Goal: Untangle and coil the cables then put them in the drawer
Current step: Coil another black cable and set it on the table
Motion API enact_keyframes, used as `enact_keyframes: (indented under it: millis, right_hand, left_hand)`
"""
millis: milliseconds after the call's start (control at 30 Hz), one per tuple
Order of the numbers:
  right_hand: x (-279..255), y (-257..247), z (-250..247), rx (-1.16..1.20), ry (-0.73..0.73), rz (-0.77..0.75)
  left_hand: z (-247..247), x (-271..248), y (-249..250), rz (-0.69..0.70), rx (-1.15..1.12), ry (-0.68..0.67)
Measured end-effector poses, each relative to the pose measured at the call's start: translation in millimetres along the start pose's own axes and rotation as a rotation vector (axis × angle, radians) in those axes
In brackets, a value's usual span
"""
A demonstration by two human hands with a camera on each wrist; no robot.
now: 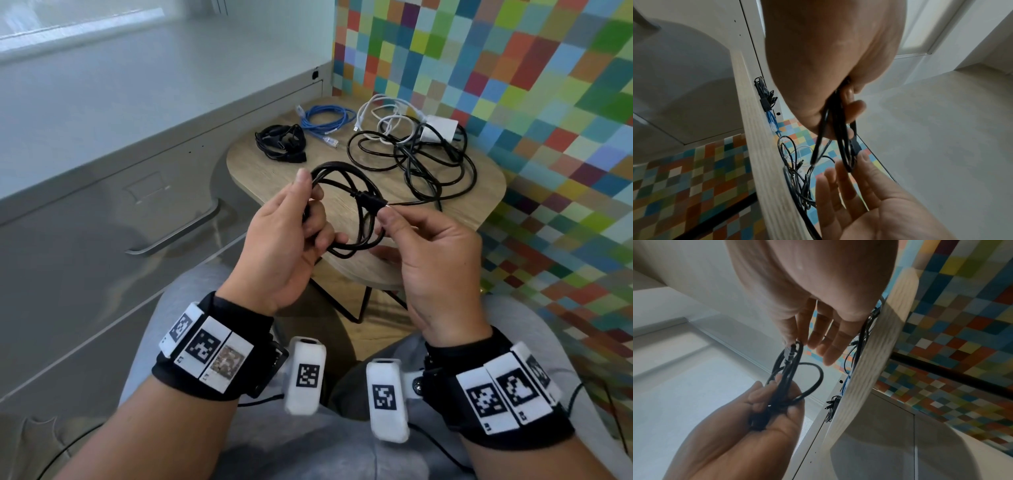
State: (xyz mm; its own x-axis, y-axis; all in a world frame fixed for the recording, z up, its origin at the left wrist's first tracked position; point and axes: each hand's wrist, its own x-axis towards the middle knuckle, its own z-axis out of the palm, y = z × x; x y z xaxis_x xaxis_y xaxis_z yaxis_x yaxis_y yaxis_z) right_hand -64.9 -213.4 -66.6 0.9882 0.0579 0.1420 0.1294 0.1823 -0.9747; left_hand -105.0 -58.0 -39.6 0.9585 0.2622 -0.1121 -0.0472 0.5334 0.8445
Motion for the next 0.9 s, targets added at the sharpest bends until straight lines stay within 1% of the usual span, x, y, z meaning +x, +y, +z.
enact_keyframes:
  millis: [100,167,233,300,400,500,567,633,700,767,800,900]
  right_hand:
    - [0,1,-3,-0.08,0.003,-0.095]
    - [0,-1,-4,-0.104,-0.015,-0.118]
    - [2,-5,-5,-0.059,-0.019,-0.121]
    - [4,-10,-6,0.04,-0.024,-0.1]
    - [8,-16,-8,0.193,-0.018,-0.018]
    - [7,-18,-7,0.236,-0.06,0.064]
    - [3,-16,-4,0.167,-0.143,0.074]
    - [0,-12,0,0.038,-0.195,0.039]
    - [-3,-10,2,-0.08,-0.189,-0.037]
    - [-3,-11,2,-0.125,-0.175,-0.072]
    - [-2,-12,2,-0.105,-0.18,-0.049]
    - [-2,-17,0,0.087,-0.262,0.124]
  left_hand:
    - [0,1,-1,0.021,0.063,0.03]
    - [-1,1,-2,0.014,0.09,0.031]
    - [-3,1,-1,0.01,0.152,0.023]
    - [-6,1,1,-0.004,0.223,0.009]
    - [-9,1,3,-0.044,0.269,-0.035]
    - [-8,1,4,-0.058,0.256,-0.049]
    - [-9,1,4,-0.045,0.262,-0.039]
    - [-8,1,3,-0.018,0.306,-0.031]
    - [-5,-1,0,0.005,0.359,-0.034]
    - [-2,-3,-1,0.005,0.363,-0.047]
    - [-2,-3,0,-0.004,0.347,-0.059]
    - [-3,-3,4,-0.048,0.27,-0.113]
